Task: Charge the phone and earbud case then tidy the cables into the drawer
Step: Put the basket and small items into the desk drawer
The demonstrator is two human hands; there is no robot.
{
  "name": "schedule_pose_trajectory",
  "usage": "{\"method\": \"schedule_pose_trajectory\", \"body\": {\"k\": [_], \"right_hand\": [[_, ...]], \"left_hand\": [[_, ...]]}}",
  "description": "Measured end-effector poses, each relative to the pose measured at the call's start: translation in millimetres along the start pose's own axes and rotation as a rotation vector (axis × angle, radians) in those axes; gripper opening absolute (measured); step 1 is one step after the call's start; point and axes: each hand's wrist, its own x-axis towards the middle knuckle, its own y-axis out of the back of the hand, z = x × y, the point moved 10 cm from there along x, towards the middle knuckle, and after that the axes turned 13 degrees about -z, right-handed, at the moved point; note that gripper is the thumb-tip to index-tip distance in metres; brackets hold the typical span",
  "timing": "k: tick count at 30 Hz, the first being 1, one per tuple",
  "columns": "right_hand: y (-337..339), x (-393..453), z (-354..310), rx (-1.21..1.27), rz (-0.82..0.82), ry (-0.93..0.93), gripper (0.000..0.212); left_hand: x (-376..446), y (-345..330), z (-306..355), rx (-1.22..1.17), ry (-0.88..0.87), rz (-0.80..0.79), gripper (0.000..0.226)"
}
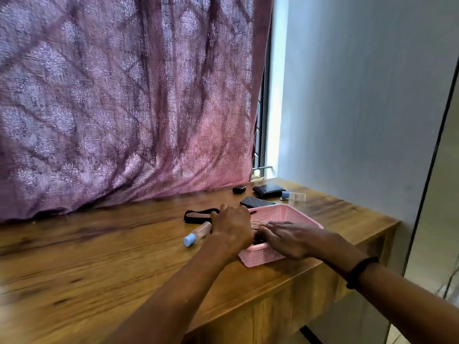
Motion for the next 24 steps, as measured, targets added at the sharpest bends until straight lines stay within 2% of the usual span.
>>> {"method": "schedule_pose_trajectory", "body": {"k": [2, 4, 7, 10, 14, 17, 20, 22, 24], "right_hand": [[2, -5, 4, -0.005, 0.109, 0.005, 0.062], [12, -17, 7, 0.004, 0.317, 0.055, 0.063], [24, -45, 15, 0.107, 0.613, 0.151, 0.048], [23, -71, 23, 0.201, 0.787, 0.166, 0.037], [14, -103, 54, 0.345, 1.022, 0.040, 0.037], [-22, -118, 85, 0.624, 1.157, -0.117, 0.037], [-98, -113, 116, 1.067, 1.188, -0.293, 0.023], [-155, -95, 127, 1.455, 1.154, -0.364, 0.014], [-205, -68, 122, 1.821, 1.036, -0.378, 0.011]], "left_hand": [[-5, 0, 3, 0.011, -0.057, -0.040, 0.024], [-14, 5, 0, 0.009, -0.103, -0.002, 0.032], [-30, 18, -10, -0.065, -0.169, 0.148, 0.050], [-49, 30, -15, -0.137, -0.224, 0.291, 0.046], [-82, 40, -6, -0.235, -0.309, 0.453, 0.036], [-108, 30, 8, -0.233, -0.383, 0.526, 0.033], [-136, 1, 28, -0.163, -0.504, 0.515, 0.030], [-148, -23, 42, -0.058, -0.588, 0.463, 0.024], [-156, -44, 53, 0.064, -0.642, 0.419, 0.021]]}}
